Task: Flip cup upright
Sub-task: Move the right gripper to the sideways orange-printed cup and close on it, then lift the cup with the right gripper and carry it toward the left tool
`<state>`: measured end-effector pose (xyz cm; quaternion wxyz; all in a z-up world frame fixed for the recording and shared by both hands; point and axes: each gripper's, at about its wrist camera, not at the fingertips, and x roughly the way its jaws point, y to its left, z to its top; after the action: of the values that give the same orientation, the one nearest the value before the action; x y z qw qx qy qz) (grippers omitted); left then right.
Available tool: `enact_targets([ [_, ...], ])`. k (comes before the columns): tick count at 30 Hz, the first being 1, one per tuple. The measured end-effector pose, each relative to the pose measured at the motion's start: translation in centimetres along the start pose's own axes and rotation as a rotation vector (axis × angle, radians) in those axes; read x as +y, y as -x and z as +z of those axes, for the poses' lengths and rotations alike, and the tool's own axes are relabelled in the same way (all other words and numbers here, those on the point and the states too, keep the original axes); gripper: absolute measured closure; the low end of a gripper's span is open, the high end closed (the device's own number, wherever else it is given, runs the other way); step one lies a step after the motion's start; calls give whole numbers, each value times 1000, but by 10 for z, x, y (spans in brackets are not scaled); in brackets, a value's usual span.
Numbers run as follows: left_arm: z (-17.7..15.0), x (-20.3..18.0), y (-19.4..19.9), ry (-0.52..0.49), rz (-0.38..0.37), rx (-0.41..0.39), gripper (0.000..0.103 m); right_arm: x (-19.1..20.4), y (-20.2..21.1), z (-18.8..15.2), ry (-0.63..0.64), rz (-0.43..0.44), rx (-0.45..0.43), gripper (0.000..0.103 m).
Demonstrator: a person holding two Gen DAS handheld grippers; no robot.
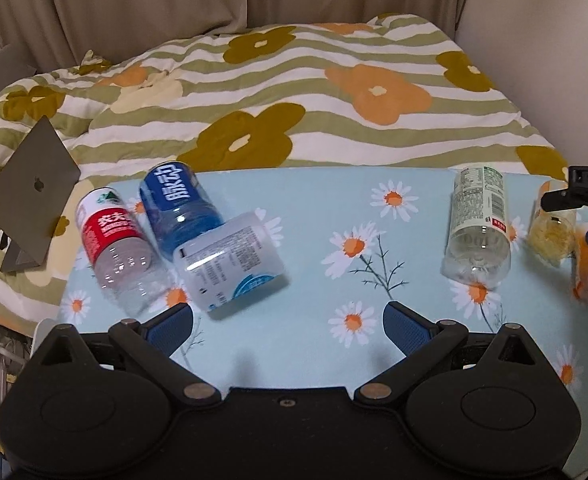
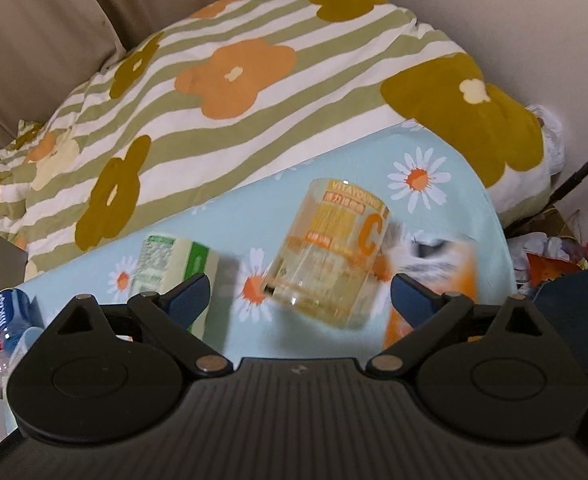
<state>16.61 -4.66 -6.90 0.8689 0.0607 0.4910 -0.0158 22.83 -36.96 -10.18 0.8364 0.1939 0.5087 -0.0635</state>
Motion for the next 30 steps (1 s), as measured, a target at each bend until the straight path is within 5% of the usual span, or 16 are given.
enact_targets([
  [5, 7, -14, -9, -9, 22, 26, 0, -1, -19, 9, 27, 10, 36, 3],
  [14, 5, -20, -14, 1, 30, 57, 0, 3, -31, 15, 88, 5, 44, 26],
  [30, -6, 0, 7, 14, 19, 8, 0, 24, 20, 6, 145, 31, -43, 27],
])
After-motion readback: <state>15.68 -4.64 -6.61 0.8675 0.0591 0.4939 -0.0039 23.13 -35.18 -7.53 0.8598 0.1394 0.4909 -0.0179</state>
